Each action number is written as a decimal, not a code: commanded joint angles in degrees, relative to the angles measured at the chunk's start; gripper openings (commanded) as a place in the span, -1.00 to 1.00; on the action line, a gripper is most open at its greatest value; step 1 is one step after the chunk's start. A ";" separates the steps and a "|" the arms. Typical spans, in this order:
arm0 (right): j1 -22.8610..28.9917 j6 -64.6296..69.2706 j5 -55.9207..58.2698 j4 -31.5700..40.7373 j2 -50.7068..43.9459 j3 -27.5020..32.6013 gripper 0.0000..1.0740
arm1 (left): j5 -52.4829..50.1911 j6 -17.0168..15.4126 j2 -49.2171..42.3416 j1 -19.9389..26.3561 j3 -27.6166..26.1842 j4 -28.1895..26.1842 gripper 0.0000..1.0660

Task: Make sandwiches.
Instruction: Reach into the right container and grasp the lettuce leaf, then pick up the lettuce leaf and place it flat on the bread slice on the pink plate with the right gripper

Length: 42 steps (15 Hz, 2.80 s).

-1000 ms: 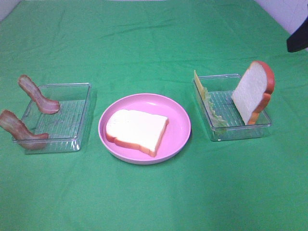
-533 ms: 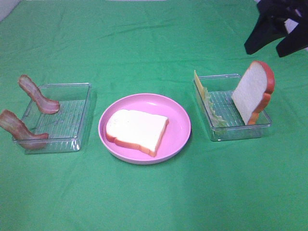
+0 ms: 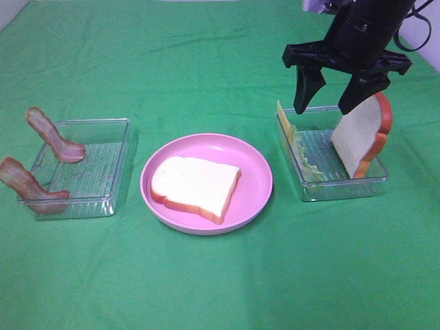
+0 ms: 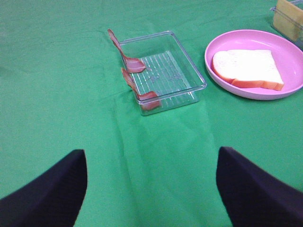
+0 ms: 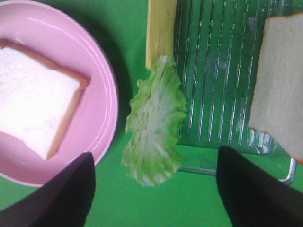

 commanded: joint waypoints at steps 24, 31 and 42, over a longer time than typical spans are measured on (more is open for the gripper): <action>0.06 1.43 5.61 4.13 -4.64 -8.42 -1.00 | -0.69 0.00 0.00 -0.06 0.06 0.23 0.35; 9.00 -11.97 -1.60 22.80 -0.40 -8.37 -1.00 | -0.69 0.00 0.00 -0.06 0.06 0.46 0.35; 13.24 -18.28 -5.04 39.99 19.82 -8.37 -1.00 | -0.69 0.00 0.00 -0.06 0.06 0.74 0.35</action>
